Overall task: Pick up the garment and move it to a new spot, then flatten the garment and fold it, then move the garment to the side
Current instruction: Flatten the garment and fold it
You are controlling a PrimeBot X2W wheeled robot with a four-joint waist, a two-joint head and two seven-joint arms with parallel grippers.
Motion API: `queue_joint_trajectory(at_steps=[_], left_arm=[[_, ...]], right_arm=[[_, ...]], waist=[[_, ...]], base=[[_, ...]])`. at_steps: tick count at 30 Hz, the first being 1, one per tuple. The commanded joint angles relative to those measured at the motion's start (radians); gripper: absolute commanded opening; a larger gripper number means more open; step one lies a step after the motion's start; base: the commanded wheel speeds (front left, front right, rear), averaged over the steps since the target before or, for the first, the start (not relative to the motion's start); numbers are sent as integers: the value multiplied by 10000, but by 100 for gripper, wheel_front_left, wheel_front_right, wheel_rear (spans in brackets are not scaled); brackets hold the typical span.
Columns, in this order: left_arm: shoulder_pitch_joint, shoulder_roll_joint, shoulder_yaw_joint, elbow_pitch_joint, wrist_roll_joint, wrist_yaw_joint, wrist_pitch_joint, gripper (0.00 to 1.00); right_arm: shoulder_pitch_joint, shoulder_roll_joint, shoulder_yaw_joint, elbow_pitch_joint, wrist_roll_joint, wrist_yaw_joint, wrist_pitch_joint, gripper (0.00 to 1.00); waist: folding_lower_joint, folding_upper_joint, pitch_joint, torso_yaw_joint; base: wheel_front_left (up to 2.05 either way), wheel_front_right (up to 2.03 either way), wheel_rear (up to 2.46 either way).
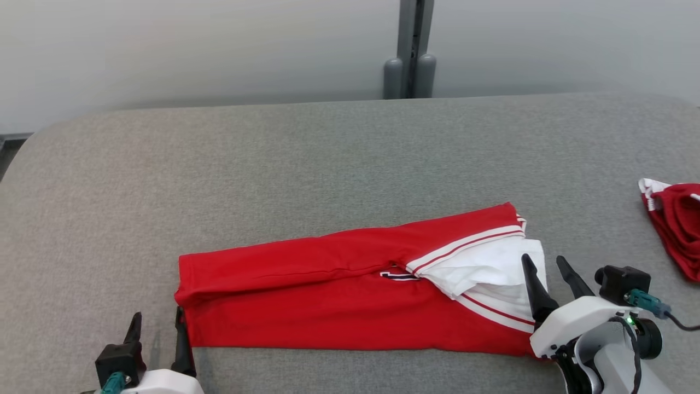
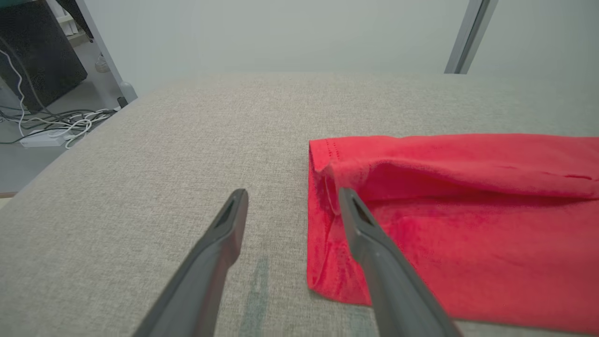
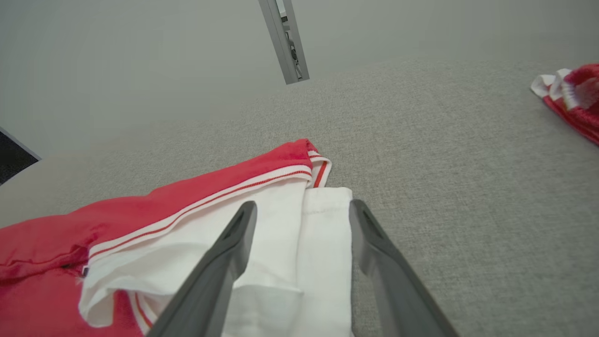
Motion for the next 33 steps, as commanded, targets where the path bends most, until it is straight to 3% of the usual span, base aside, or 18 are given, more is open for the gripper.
queue_joint_trajectory(at_steps=[1,9,17,18,19,20,21,33], left_arm=[[-19,-33,-30,-91,120,-94,-39,100],[-347,-152,-262,-23,229,-299,-37,100],[-455,-162,-397,-114,52,-280,-39,100],[-464,-163,-431,-122,52,-272,-39,100],[-469,-164,-460,-127,36,-260,-39,100],[-482,-164,-496,-141,19,-253,-39,100],[-496,-163,-531,-149,11,-250,-39,100],[-437,-161,-885,-232,-64,-326,-39,100]], right_arm=[[-277,54,-177,343,-223,0,26,100],[-854,268,-644,2171,-1052,0,939,100],[-601,746,-332,2721,-557,15,1692,100],[-554,792,-179,2687,-429,34,1856,90],[-502,833,-21,2635,-299,37,1960,49],[-463,866,74,2541,-142,38,1994,21],[-443,883,164,2471,-46,38,2004,0],[-1161,23,-866,2498,353,-14,171,0]], waist=[[0,0,177,255],[0,0,508,874],[0,0,600,1042],[0,0,608,1052],[0,0,614,1056],[0,0,621,1062],[0,0,623,1068],[0,0,339,885]], base=[[0,0,0],[0,0,0],[0,0,0],[0,0,0],[0,0,0],[0,0,0],[0,0,0],[0,0,0]])
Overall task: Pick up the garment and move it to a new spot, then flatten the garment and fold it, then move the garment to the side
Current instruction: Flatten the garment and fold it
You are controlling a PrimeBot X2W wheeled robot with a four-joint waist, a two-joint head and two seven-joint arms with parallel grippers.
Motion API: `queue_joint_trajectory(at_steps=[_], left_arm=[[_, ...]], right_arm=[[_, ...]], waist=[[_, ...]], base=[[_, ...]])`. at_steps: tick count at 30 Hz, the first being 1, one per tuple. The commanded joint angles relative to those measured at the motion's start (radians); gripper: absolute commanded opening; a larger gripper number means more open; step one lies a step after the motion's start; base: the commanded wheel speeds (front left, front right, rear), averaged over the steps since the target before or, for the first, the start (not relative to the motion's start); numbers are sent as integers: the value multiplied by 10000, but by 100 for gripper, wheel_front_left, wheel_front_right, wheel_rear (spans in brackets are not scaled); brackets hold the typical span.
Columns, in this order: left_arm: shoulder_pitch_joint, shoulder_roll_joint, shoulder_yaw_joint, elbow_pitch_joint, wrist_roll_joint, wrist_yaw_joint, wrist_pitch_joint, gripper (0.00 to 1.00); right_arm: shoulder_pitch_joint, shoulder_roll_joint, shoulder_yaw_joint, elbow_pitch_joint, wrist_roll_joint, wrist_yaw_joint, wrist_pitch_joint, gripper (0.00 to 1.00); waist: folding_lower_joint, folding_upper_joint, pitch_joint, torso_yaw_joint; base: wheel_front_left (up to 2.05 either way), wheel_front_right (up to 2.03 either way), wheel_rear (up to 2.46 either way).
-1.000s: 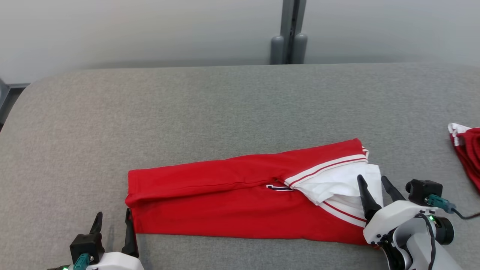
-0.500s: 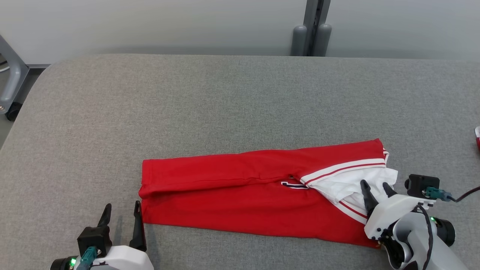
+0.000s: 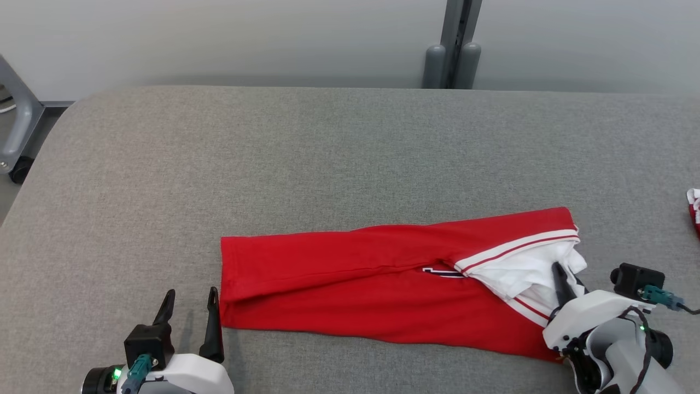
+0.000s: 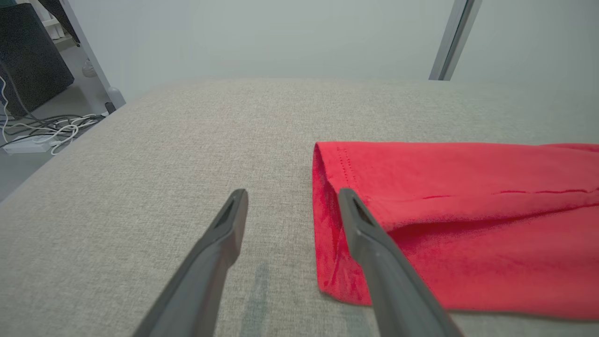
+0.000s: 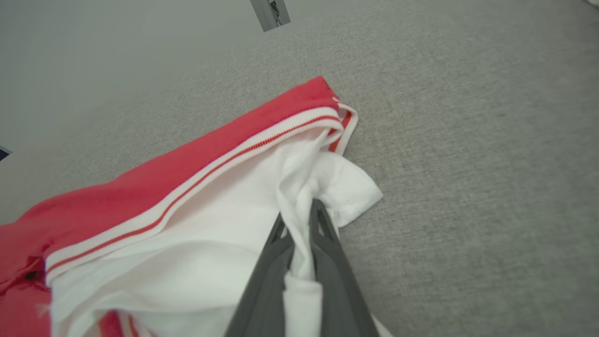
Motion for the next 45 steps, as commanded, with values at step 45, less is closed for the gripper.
queue_joint_trajectory(at_steps=[45], left_arm=[[-171,38,-1790,-339,-594,-10,-41,100]], right_arm=[[150,441,4401,-3781,1894,-17,1320,0]], waist=[[0,0,-207,3192]], base=[[0,0,0]])
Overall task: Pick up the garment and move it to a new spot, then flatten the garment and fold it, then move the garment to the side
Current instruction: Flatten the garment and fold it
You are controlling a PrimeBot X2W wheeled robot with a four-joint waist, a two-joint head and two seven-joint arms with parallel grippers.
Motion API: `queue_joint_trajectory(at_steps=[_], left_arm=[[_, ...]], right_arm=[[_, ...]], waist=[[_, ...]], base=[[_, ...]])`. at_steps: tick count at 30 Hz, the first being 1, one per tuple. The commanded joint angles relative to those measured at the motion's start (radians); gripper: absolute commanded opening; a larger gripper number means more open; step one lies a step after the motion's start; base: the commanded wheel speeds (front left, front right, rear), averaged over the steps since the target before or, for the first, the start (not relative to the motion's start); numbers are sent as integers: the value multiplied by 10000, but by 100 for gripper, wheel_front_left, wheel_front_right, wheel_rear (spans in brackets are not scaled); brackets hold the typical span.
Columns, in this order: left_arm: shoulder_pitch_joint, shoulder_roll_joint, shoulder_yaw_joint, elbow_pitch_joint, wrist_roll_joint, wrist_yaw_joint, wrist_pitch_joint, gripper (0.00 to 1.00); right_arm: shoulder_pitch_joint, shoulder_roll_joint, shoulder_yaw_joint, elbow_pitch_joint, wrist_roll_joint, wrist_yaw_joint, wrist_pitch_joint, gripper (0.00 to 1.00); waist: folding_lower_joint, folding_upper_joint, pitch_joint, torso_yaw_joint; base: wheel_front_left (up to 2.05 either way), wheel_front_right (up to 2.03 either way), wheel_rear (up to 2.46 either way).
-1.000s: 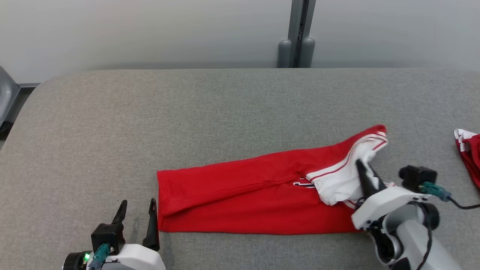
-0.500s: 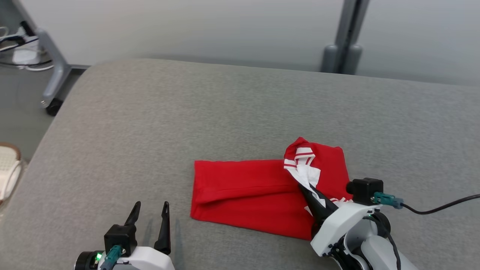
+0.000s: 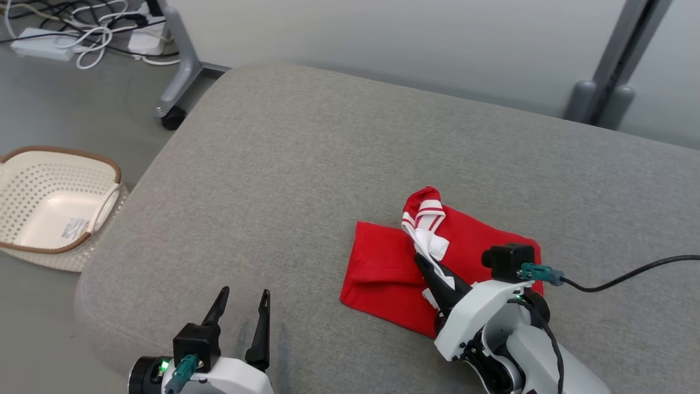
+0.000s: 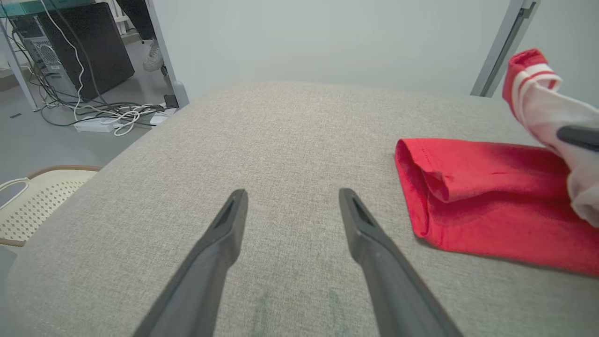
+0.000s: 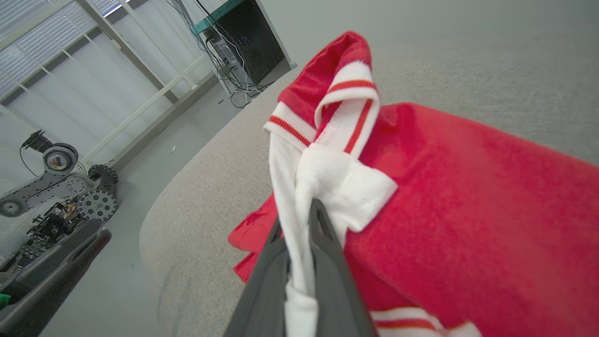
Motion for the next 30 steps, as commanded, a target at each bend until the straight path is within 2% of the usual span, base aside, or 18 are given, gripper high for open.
queue_joint_trajectory(at_steps=[1,11,12,13,14,17,23,27,30], left_arm=[[-191,34,-67,-74,-47,40,-41,100],[-258,37,-368,-117,-170,132,-41,100],[-243,37,-373,-110,-174,143,-41,100],[-227,36,-370,-99,-171,148,-41,100],[-214,37,-360,-87,-164,150,-41,100],[-156,36,-274,-83,-133,186,-41,100],[-140,39,-120,-131,-46,198,-41,100],[-155,36,-6,-211,11,179,-41,100],[-175,39,98,-279,71,168,-41,100]], right_arm=[[-179,-25,196,70,204,0,-114,0],[-917,-29,1071,878,878,0,-658,0],[-994,-38,1152,965,957,0,-723,16],[-1084,-33,1226,1053,1051,0,-824,49],[-1184,-33,1236,1130,1155,0,-967,100],[-1435,-37,1242,1302,1321,0,-1355,100],[-1722,-40,820,1697,951,0,-1666,100],[-1503,-48,-845,1584,-203,0,-1688,100],[-916,-44,-2301,1150,-1488,0,-1687,100]], waist=[[0,0,75,299],[0,0,169,921],[0,0,174,950],[0,0,177,969],[0,0,178,974],[0,0,172,871],[0,0,62,422],[0,0,-45,-67],[0,0,-134,-448]], base=[[0,0,0],[0,0,0],[0,0,0],[0,0,0],[0,0,0],[0,0,0],[0,0,0],[0,0,0],[0,0,0]])
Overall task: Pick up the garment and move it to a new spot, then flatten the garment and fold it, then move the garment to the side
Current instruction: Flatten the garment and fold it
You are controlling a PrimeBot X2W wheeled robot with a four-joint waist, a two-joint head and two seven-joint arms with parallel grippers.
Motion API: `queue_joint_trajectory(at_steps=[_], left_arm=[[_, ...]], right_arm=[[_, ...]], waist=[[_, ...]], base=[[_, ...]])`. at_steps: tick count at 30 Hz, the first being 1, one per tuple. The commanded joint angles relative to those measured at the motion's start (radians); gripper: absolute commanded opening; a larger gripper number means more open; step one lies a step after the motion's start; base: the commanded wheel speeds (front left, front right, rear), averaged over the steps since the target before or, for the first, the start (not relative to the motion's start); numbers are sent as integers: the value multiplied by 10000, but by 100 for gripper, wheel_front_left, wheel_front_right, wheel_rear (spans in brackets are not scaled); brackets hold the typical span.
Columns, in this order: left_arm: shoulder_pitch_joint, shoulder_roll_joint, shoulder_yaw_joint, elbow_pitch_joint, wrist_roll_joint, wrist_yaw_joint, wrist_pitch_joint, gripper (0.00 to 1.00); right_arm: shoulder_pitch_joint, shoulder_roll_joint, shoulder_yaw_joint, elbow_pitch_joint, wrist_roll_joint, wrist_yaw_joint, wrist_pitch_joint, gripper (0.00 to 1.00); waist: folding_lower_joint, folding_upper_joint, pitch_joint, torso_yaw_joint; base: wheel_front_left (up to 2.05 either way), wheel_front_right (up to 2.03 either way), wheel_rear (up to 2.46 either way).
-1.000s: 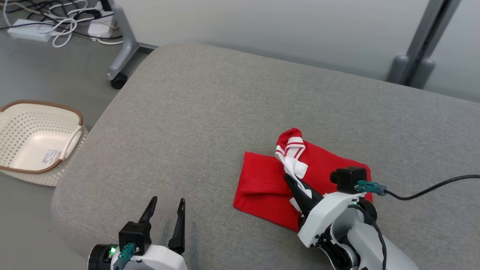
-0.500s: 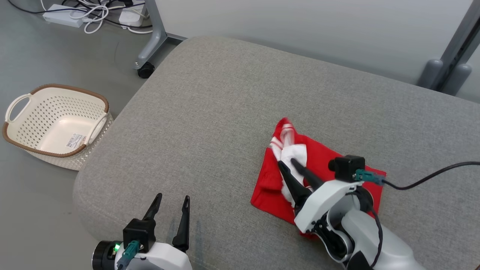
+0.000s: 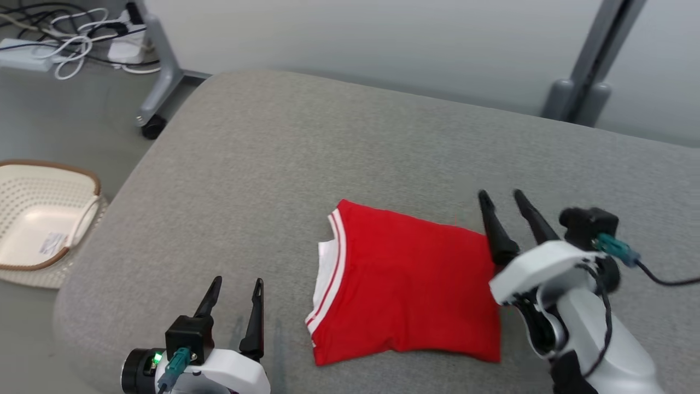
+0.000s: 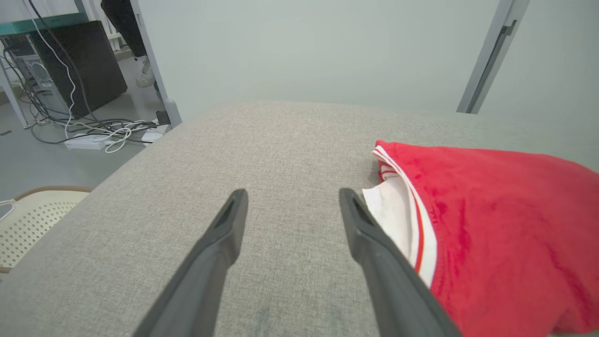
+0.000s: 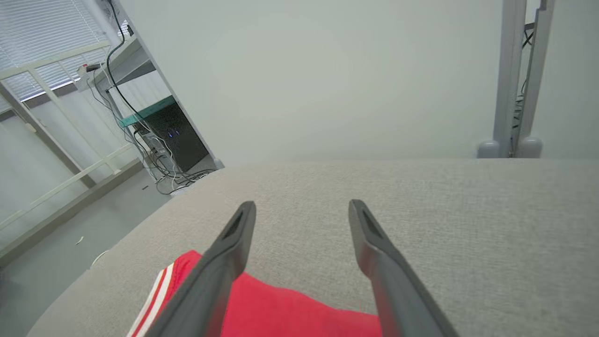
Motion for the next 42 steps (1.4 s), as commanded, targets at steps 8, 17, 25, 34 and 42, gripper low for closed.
queue_joint_trajectory(at_steps=[8,17,25,34,42], left_arm=[[77,48,426,-130,212,-61,-41,100],[146,46,836,-128,327,-73,-41,100],[408,46,1292,-71,437,-59,-41,100],[730,48,1729,-16,525,-45,-41,100],[831,46,1868,30,585,-97,-41,100]], right_arm=[[2042,-54,-2538,-1290,-2196,0,-50,100],[3280,-47,-3708,-1951,-3380,0,-52,100],[3724,-46,-3792,-2355,-3659,0,-52,100],[4040,-49,-3462,-2762,-3804,0,-53,100],[4207,-49,-3350,-2878,-3687,0,-51,100]], waist=[[0,0,-353,-1334],[0,0,-488,-2510],[0,0,-702,-3260],[0,0,-972,-3758],[0,0,-1108,-3832]], base=[[0,0,0],[0,0,0],[0,0,0],[0,0,0],[0,0,0]])
